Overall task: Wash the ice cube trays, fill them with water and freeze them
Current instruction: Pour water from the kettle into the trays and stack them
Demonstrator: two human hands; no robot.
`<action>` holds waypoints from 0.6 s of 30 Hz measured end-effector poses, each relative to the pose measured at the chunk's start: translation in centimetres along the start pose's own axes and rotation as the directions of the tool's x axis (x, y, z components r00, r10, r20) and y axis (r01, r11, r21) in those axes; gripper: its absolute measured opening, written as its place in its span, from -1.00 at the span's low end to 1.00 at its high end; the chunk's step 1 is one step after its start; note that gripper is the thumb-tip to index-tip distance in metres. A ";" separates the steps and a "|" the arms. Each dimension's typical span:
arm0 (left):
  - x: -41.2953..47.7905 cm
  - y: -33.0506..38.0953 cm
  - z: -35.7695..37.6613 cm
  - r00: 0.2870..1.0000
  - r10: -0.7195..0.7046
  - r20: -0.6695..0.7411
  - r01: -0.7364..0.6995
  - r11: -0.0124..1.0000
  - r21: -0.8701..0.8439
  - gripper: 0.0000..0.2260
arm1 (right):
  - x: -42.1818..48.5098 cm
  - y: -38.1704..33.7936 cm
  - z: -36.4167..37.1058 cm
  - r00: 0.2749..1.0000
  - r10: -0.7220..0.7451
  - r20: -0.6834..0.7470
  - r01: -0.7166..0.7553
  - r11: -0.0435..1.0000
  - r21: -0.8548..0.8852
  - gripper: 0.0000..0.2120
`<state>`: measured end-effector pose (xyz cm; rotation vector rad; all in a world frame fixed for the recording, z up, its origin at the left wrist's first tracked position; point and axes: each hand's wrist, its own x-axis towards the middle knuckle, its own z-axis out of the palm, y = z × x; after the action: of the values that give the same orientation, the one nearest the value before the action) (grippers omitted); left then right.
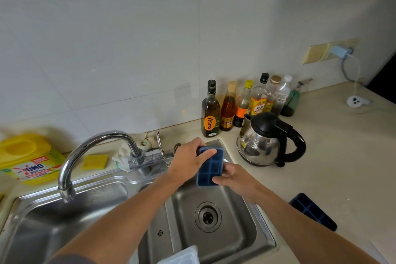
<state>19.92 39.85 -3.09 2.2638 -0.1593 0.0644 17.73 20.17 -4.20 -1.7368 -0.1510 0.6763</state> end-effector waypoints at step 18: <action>-0.2 -0.5 -0.4 0.996 0.012 -0.089 -0.007 0.998 0.059 -0.78 | 0.7 -0.1 0.2 1.000 -0.015 -0.001 0.015 0.998 -0.064 -0.68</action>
<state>19.79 40.48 -3.18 2.3137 -0.1221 0.1778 18.21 20.67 -4.39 -1.7960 -0.1865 0.6654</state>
